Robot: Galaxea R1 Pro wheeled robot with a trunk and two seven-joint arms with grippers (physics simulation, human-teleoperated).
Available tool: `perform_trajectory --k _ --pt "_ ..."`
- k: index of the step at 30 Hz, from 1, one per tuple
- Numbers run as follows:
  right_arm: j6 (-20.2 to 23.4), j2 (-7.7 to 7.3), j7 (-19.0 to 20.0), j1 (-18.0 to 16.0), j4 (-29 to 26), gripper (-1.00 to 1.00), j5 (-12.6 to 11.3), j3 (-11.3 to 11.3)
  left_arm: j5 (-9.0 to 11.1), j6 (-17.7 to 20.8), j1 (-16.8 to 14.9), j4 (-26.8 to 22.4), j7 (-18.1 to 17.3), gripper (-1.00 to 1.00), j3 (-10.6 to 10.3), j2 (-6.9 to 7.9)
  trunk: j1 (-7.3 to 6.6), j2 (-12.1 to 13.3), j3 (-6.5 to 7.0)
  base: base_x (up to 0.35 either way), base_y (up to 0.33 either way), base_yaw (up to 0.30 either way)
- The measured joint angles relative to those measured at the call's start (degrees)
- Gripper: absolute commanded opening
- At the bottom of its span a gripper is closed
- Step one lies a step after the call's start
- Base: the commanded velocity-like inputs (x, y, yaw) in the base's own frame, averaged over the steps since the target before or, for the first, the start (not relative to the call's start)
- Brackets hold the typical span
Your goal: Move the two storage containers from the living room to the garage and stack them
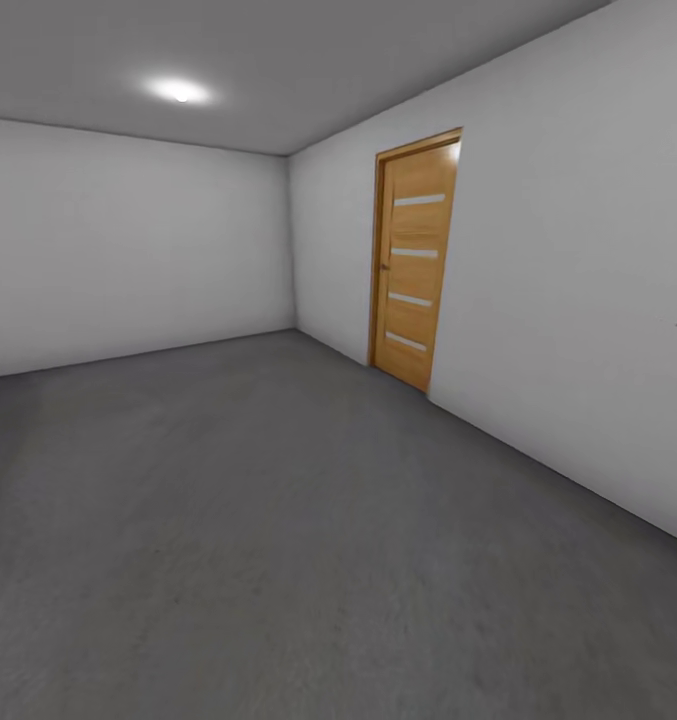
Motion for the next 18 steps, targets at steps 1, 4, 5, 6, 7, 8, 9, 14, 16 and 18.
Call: perform_trajectory --k 1,4,5,6,7,8,9,14,16,18 --pt "-0.02 0.0 0.0 0.0 0.0 1.0 0.0 -0.01 -0.05 0.08 0.0 0.0 -0.01 1.0 -0.01 0.0 0.0 0.0 0.0 0.322 0.0 0.0" --pt "-0.03 0.01 0.0 0.0 0.0 1.0 0.01 -0.02 -0.1 0.13 0.0 -0.01 -0.02 1.0 -0.03 0.02 0.0 0.0 0.0 0.322 0.0 0.0" --pt "-0.02 0.01 0.0 0.0 0.0 1.0 0.01 -0.03 -0.11 0.13 0.0 0.0 -0.02 1.0 -0.03 0.04 0.0 0.0 0.0 0.322 0.0 0.0" --pt "-0.01 0.01 0.0 0.0 0.0 1.0 0.01 -0.03 -0.12 0.13 0.0 -0.02 -0.02 1.0 -0.04 0.05 0.0 0.0 0.0 0.322 0.0 0.0" --pt "-0.01 0.01 0.0 0.0 0.0 1.0 -0.01 -0.04 -0.12 0.13 0.0 -0.02 -0.02 1.0 -0.04 0.04 0.0 0.0 0.0 0.322 0.0 0.0" --pt "0.01 0.01 0.0 0.0 0.0 1.0 0.0 -0.04 -0.12 0.13 0.0 -0.04 -0.02 1.0 -0.04 0.05 0.0 0.0 0.0 0.322 0.0 0.0" --pt "0.0 0.04 0.0 0.0 0.0 1.0 -0.03 -0.08 -0.13 0.1 0.0 -0.06 -0.02 1.0 -0.04 0.06 0.0 0.0 0.0 0.322 0.0 0.0" --pt "0.03 0.04 0.0 0.0 0.0 1.0 -0.06 -0.28 -0.11 0.05 0.0 -0.07 -0.02 1.0 -0.04 0.03 0.0 0.0 0.0 0.322 0.026 0.0" --pt "0.04 0.02 0.0 0.0 0.0 1.0 -0.07 -0.27 -0.06 0.04 0.0 -0.08 -0.02 1.0 -0.02 0.06 0.0 0.0 0.0 0.322 0.065 0.0" --pt "0.07 0.02 0.0 0.0 0.0 1.0 -0.07 -0.21 -0.04 0.04 0.0 -0.08 -0.02 1.0 -0.01 0.07 0.0 0.0 0.0 0.322 0.07 0.0"
